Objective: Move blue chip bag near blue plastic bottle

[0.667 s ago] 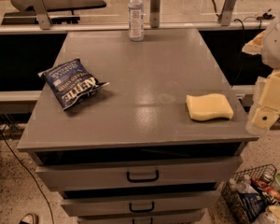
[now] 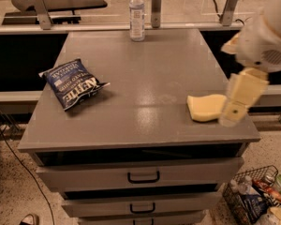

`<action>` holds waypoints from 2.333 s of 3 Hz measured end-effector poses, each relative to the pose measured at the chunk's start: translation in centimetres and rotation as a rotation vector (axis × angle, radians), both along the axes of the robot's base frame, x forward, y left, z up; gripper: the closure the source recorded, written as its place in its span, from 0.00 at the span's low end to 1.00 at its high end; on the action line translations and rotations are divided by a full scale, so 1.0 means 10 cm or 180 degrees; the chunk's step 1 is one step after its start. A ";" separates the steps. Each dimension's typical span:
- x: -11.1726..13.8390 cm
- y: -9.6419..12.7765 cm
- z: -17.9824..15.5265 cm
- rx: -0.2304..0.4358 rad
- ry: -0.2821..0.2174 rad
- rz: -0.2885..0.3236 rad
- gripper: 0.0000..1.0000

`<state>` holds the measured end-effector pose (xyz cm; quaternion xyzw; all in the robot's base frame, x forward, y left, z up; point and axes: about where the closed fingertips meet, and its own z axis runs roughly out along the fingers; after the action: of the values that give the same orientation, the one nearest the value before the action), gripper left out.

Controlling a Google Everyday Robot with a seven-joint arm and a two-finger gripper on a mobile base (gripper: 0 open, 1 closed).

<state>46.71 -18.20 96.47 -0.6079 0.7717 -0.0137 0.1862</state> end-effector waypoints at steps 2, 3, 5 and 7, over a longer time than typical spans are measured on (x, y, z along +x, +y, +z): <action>0.99 1.27 -0.32 0.0780 -0.0157 0.0195 0.00; 0.99 1.27 -0.32 0.0780 -0.0157 0.0195 0.00; 1.32 1.99 -0.48 0.1215 -0.0227 0.0323 0.00; 1.68 2.90 -0.80 0.1767 -0.0073 0.0250 0.00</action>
Offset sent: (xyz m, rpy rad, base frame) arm 0.1492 0.1948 -0.0442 0.4006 -0.0616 0.0765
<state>63.50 10.81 88.52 -0.5628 0.7197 0.1987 0.3547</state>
